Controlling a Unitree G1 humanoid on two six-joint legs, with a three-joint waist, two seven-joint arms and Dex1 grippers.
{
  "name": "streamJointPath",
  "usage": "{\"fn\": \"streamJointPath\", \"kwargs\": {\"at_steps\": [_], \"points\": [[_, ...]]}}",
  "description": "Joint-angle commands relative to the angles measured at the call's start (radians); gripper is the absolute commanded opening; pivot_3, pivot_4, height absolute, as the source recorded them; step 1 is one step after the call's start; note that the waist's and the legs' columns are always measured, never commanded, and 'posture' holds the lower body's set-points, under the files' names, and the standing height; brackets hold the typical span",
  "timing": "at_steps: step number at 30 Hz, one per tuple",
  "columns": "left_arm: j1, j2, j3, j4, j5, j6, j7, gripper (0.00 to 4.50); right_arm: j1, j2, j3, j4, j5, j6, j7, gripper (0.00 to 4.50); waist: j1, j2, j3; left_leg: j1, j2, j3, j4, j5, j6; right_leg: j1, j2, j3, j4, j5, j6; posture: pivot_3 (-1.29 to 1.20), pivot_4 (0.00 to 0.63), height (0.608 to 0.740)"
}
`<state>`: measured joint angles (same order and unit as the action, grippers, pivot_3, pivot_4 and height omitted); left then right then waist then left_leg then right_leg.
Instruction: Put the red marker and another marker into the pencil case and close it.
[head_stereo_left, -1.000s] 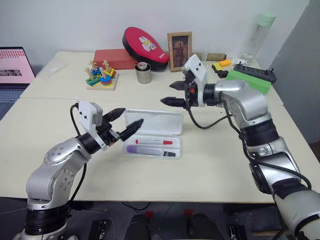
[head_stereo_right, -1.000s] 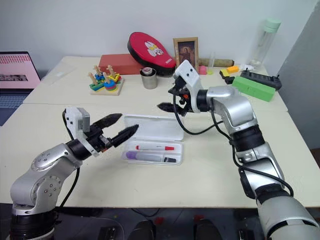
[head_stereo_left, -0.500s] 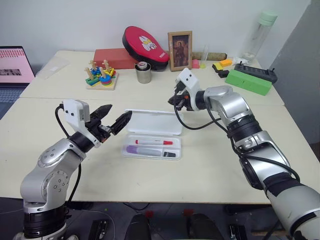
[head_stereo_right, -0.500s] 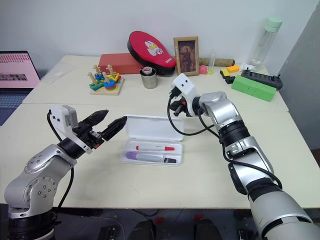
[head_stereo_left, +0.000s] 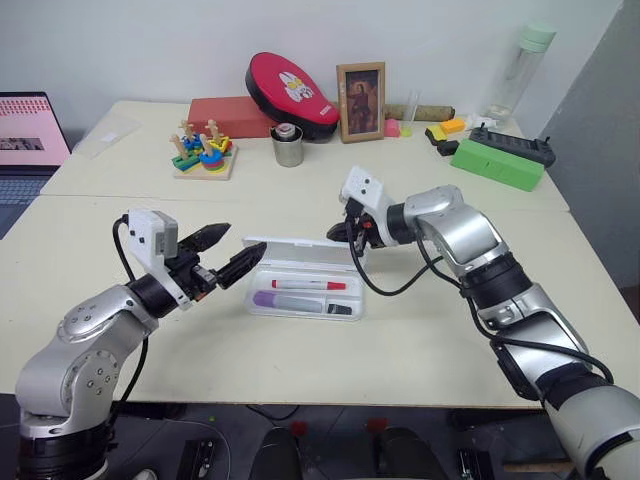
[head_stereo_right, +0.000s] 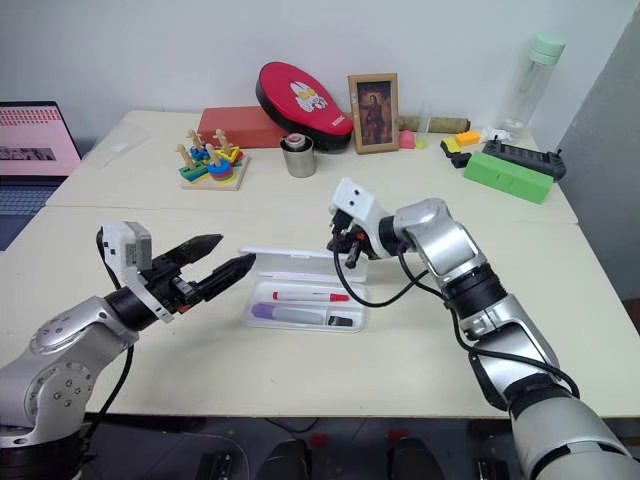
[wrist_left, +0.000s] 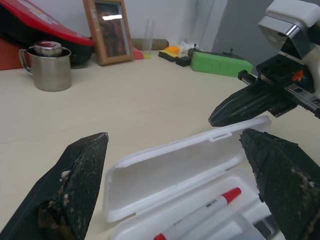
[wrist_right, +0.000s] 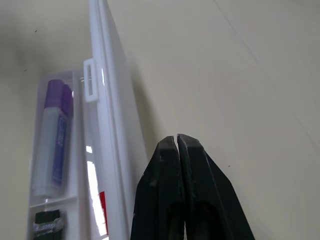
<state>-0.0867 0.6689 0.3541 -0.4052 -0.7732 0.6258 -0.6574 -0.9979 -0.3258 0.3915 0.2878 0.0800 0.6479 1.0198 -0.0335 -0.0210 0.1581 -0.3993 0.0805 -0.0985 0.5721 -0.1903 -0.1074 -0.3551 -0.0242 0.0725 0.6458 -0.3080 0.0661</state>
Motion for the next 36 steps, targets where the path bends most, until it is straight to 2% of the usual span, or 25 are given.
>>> {"fn": "streamJointPath", "kwargs": {"at_steps": [1, 8, 19, 24, 28, 31, 35, 36], "points": [[0.048, 0.065, 0.047, -0.051, -0.050, 0.012, -0.099, 4.50, 0.032, -0.034, 0.031, -0.143, 0.005, 0.018, 0.046, 0.05, 0.000, 0.000, 0.000, 0.000, 0.000, 0.000, 0.000, 0.000, 0.000, 0.000, 0.000, 0.000, 0.000, 0.000, 0.000, 0.00, 0.150, 0.740], [0.133, 0.150, 0.043, -0.020, 0.011, -0.017, -0.189, 4.50, 0.115, -0.043, 0.107, -0.258, -0.026, 0.049, 0.025, 0.05, 0.001, 0.001, 0.001, 0.000, 0.000, 0.000, 0.000, 0.000, 0.000, -0.002, 0.000, 0.000, 0.000, 0.000, 0.000, 0.00, 0.150, 0.740], [0.125, 0.164, 0.042, -0.020, -0.001, 0.008, -0.209, 4.50, 0.234, -0.058, 0.255, -0.250, -0.129, 0.034, -0.009, 0.05, 0.000, -0.001, -0.001, 0.001, 0.000, 0.002, 0.000, 0.000, 0.000, -0.004, 0.000, 0.001, 0.000, -0.001, 0.000, 0.00, 0.150, 0.740], [0.106, 0.153, 0.048, -0.011, 0.008, -0.002, -0.191, 4.50, 0.246, -0.044, 0.242, -0.248, -0.129, 0.027, -0.015, 0.05, 0.000, -0.001, -0.001, 0.004, 0.001, 0.001, 0.000, 0.000, 0.000, -0.003, 0.000, 0.001, 0.000, -0.002, 0.002, 0.00, 0.150, 0.740], [0.022, 0.115, 0.073, 0.062, -0.013, 0.047, -0.072, 4.50, 0.241, -0.028, 0.145, -0.300, -0.054, 0.061, 0.000, 0.05, 0.003, -0.002, -0.002, 0.004, 0.001, 0.001, 0.000, 0.000, 0.000, -0.003, 0.000, 0.001, 0.000, -0.002, 0.003, 0.00, 0.150, 0.740], [-0.038, 0.083, 0.078, 0.128, 0.039, 0.011, -0.003, 4.50, 0.235, 0.002, 0.020, -0.322, 0.027, 0.082, -0.026, 0.05, 0.001, -0.003, -0.002, 0.003, 0.001, 0.000, 0.001, 0.000, 0.000, -0.002, 0.000, 0.000, 0.001, -0.002, 0.003, 0.00, 0.150, 0.740], [-0.102, 0.070, 0.065, 0.266, 0.159, -0.061, 0.080, 4.50, 0.213, 0.041, -0.198, -0.275, 0.081, 0.002, -0.175, 0.05, 0.002, -0.005, -0.003, 0.000, 0.001, 0.000, 0.001, 0.000, 0.000, -0.001, 0.000, 0.000, 0.001, 0.000, 0.000, 0.00, 0.150, 0.740], [-0.112, 0.071, 0.061, 0.293, 0.181, -0.081, 0.083, 4.50, 0.212, 0.039, -0.234, -0.273, 0.092, 0.003, -0.194, 0.22, 0.002, -0.004, -0.002, 0.000, 0.001, 0.000, 0.000, 0.000, 0.000, -0.001, 0.000, 0.000, 0.001, 0.000, 0.000, 0.00, 0.150, 0.740]]}}
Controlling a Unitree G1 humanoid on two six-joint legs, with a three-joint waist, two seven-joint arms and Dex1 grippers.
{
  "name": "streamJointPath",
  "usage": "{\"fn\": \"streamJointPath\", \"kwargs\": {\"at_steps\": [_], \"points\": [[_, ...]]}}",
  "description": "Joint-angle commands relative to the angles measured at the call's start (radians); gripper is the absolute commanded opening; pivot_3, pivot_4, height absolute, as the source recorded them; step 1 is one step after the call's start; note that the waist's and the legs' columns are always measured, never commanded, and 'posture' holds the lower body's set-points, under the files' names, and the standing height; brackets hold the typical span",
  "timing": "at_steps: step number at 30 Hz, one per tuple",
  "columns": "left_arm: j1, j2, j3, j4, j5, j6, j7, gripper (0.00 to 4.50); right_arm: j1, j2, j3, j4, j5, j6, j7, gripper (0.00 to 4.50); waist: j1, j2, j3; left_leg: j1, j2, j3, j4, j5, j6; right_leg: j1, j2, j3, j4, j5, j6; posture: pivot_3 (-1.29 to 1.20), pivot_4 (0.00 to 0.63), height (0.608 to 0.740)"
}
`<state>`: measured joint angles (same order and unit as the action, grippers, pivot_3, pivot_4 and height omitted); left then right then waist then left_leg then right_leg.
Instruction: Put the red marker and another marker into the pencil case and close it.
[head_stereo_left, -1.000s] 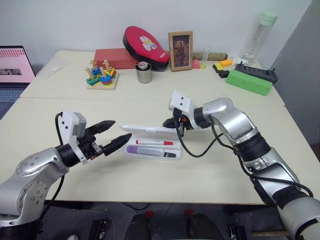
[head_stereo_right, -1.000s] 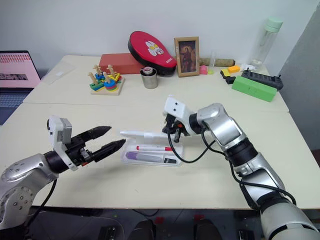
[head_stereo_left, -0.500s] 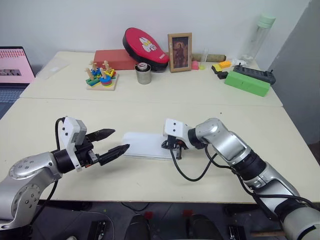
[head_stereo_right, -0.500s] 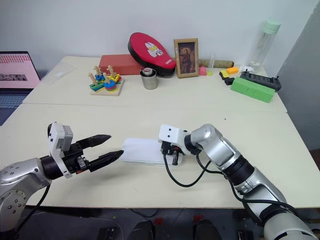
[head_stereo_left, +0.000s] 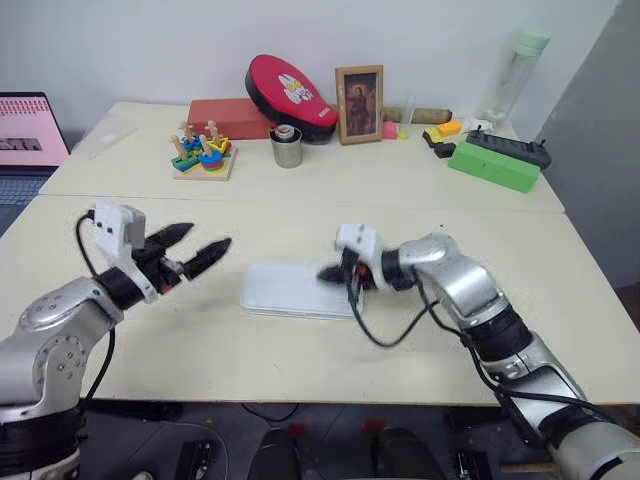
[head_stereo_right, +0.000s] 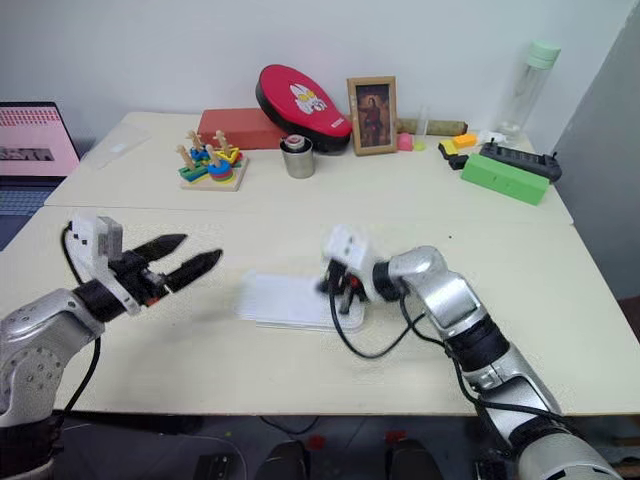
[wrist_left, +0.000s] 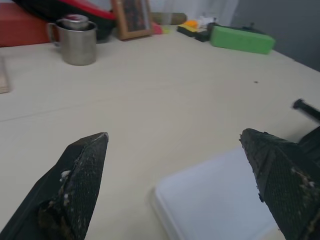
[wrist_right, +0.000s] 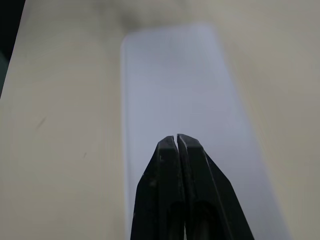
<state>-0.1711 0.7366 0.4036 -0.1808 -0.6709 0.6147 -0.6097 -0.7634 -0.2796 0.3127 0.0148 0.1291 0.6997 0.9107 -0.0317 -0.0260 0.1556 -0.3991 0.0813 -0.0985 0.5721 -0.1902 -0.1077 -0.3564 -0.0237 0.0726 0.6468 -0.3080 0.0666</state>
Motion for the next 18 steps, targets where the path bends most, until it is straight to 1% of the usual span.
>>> {"fn": "streamJointPath", "kwargs": {"at_steps": [1, 2, 3, 5, 7, 11, 15, 17, 18], "points": [[-0.034, 0.004, 0.008, 0.088, 0.094, -0.084, 0.035, 4.50, -0.022, -0.009, -0.175, -0.001, 0.051, -0.047, -0.097, 0.41, 0.001, 0.001, 0.000, 0.000, 0.000, 0.000, 0.000, 0.000, 0.000, 0.000, 0.000, 0.000, 0.000, 0.000, 0.000, 0.00, 0.150, 0.740], [-0.049, 0.005, 0.006, 0.125, 0.115, -0.104, 0.039, 4.50, -0.020, -0.019, -0.208, -0.003, 0.062, -0.041, -0.109, 0.58, 0.002, 0.001, 0.000, 0.000, 0.000, 0.000, 0.000, 0.000, 0.000, 0.000, 0.000, 0.000, -0.001, 0.000, 0.000, 0.00, 0.150, 0.740], [-0.058, 0.010, 0.001, 0.156, 0.140, -0.127, 0.042, 4.50, -0.016, -0.030, -0.233, -0.007, 0.071, -0.031, -0.118, 0.93, 0.002, 0.001, 0.000, 0.000, 0.000, 0.000, 0.000, 0.000, 0.000, 0.000, 0.000, 0.000, -0.001, 0.000, -0.001, 0.00, 0.150, 0.740], [-0.074, 0.014, -0.005, 0.208, 0.181, -0.162, 0.051, 4.50, -0.008, -0.051, -0.286, -0.014, 0.090, -0.012, -0.142, 1.36, 0.002, 0.000, 0.000, -0.001, 0.000, 0.001, -0.001, 0.000, 0.000, 0.000, 0.000, 0.000, -0.001, 0.000, -0.001, 0.00, 0.150, 0.740], [-0.085, 0.005, -0.002, 0.230, 0.186, -0.169, 0.048, 4.50, 0.003, -0.073, -0.324, -0.022, 0.103, 0.001, -0.161, 1.85, 0.003, 0.000, 0.000, -0.001, 0.000, 0.001, -0.001, 0.000, 0.000, 0.000, 0.000, 0.000, -0.001, 0.000, -0.001, 0.00, 0.150, 0.740], [-0.096, -0.012, -0.018, 0.234, 0.197, -0.170, 0.042, 4.50, 0.059, -0.124, -0.338, -0.040, 0.108, 0.002, -0.176, 2.96, 0.002, -0.001, 0.000, -0.001, -0.001, 0.001, -0.002, 0.000, 0.000, 0.000, -0.001, 0.000, -0.001, 0.000, -0.001, 0.00, 0.150, 0.740], [-0.096, -0.004, -0.025, 0.243, 0.217, -0.168, 0.033, 4.50, 0.094, -0.132, -0.340, -0.065, 0.122, 0.017, -0.199, 3.85, -0.002, 0.000, 0.000, 0.000, 0.000, 0.001, -0.001, 0.000, 0.000, 0.000, 0.000, 0.000, 0.000, 0.000, -0.001, 0.00, 0.150, 0.740], [-0.103, -0.004, -0.024, 0.244, 0.218, -0.162, 0.031, 4.50, 0.106, -0.133, -0.339, -0.080, 0.129, 0.023, -0.206, 4.39, -0.004, 0.001, 0.000, 0.000, 0.000, 0.001, -0.001, 0.000, 0.000, 0.000, 0.000, 0.001, 0.000, 0.000, -0.001, 0.00, 0.150, 0.740], [-0.106, -0.004, -0.025, 0.244, 0.218, -0.158, 0.029, 4.50, 0.112, -0.133, -0.339, -0.087, 0.132, 0.025, -0.208, 4.48, -0.004, 0.001, 0.001, 0.000, 0.000, 0.001, -0.001, 0.000, 0.000, 0.000, 0.000, 0.000, 0.000, 0.000, -0.001, 0.00, 0.150, 0.740]]}}
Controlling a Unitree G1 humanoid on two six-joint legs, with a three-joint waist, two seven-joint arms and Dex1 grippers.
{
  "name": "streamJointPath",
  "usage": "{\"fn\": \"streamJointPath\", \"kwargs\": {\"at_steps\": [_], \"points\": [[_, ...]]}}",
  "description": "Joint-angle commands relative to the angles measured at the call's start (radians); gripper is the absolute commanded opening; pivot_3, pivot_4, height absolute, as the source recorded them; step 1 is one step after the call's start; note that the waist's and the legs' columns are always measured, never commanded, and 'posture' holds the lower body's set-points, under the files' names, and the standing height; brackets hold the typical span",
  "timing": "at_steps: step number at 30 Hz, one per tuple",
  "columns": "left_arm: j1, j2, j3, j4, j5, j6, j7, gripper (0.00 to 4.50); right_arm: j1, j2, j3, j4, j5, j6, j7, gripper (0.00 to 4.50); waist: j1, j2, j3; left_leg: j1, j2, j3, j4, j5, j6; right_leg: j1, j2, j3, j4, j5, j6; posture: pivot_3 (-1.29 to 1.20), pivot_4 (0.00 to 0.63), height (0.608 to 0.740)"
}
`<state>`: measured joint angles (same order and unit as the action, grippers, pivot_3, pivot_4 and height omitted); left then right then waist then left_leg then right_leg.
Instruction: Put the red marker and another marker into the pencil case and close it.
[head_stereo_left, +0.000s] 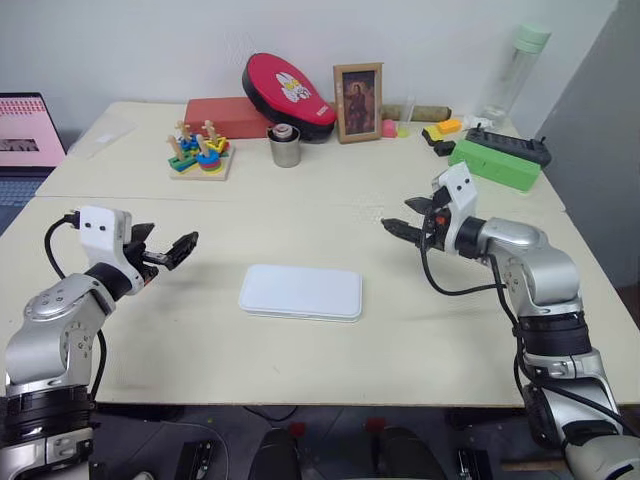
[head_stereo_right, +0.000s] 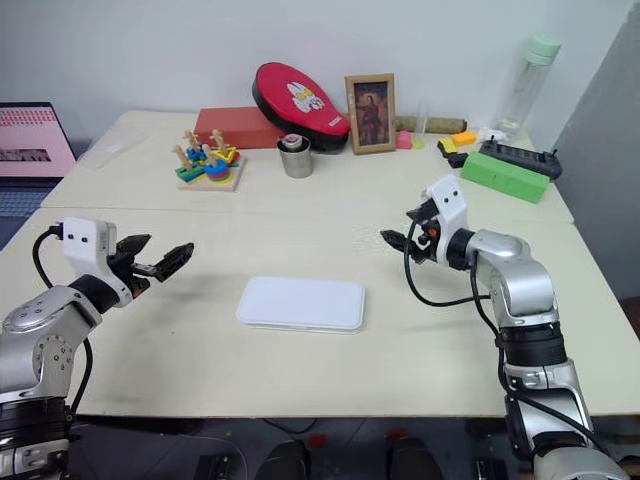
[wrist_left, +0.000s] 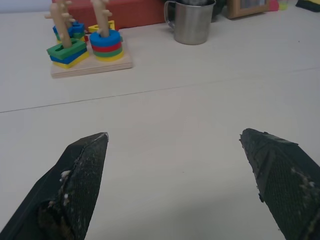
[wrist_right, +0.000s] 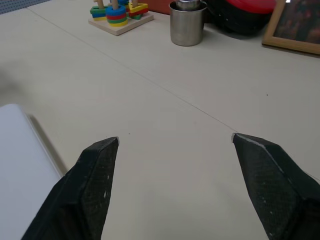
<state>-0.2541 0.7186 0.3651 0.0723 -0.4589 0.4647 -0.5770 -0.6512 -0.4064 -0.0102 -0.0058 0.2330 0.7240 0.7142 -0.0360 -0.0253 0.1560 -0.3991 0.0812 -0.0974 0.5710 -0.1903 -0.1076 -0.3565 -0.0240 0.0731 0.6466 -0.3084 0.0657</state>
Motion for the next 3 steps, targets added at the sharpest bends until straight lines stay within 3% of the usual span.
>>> {"fn": "streamJointPath", "kwargs": {"at_steps": [1, 3], "points": [[-0.025, 0.013, 0.010, -0.010, 0.006, -0.003, -0.005, 4.50, 0.007, -0.009, -0.017, -0.076, 0.034, 0.005, -0.012, 4.48, 0.001, 0.000, 0.000, 0.000, 0.000, 0.000, 0.000, 0.000, 0.000, 0.000, 0.000, 0.000, 0.000, 0.000, 0.000, 0.00, 0.150, 0.740], [-0.026, 0.014, -0.004, -0.009, 0.015, 0.011, -0.002, 4.50, 0.023, -0.019, -0.015, -0.092, 0.046, 0.020, -0.008, 4.48, 0.002, 0.000, 0.000, 0.000, 0.000, 0.000, 0.000, 0.000, 0.000, 0.000, 0.000, 0.000, 0.000, 0.000, 0.000, 0.00, 0.150, 0.740]]}}
